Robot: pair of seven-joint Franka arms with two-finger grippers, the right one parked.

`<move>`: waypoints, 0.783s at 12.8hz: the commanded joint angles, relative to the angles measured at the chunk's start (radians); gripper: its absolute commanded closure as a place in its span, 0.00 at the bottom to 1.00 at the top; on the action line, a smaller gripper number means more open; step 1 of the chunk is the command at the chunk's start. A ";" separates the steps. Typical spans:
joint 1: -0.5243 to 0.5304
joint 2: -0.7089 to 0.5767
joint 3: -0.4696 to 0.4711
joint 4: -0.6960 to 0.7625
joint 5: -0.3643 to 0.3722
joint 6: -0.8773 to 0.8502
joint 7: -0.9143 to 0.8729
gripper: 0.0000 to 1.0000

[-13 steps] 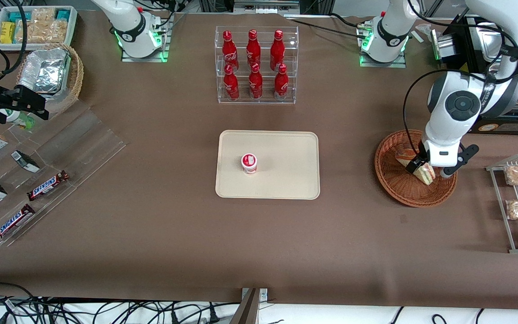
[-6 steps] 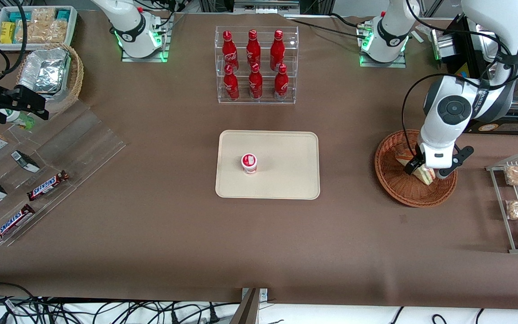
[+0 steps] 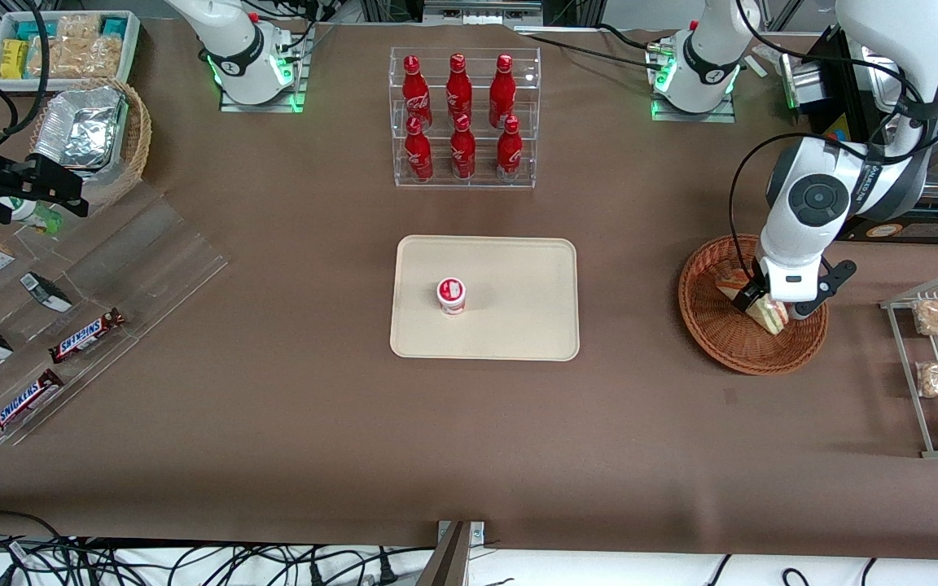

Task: Place sandwich from basket to tray
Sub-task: 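Close the left gripper on the sandwich and lift it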

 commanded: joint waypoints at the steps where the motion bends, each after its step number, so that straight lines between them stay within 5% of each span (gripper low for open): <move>1: 0.004 0.007 -0.003 -0.006 0.035 0.026 -0.056 0.00; 3: 0.002 0.010 -0.003 -0.006 0.035 0.026 -0.064 0.05; 6: -0.001 0.011 -0.003 -0.006 0.035 0.026 -0.070 0.50; 10: -0.003 0.011 -0.003 -0.003 0.035 0.022 -0.066 0.63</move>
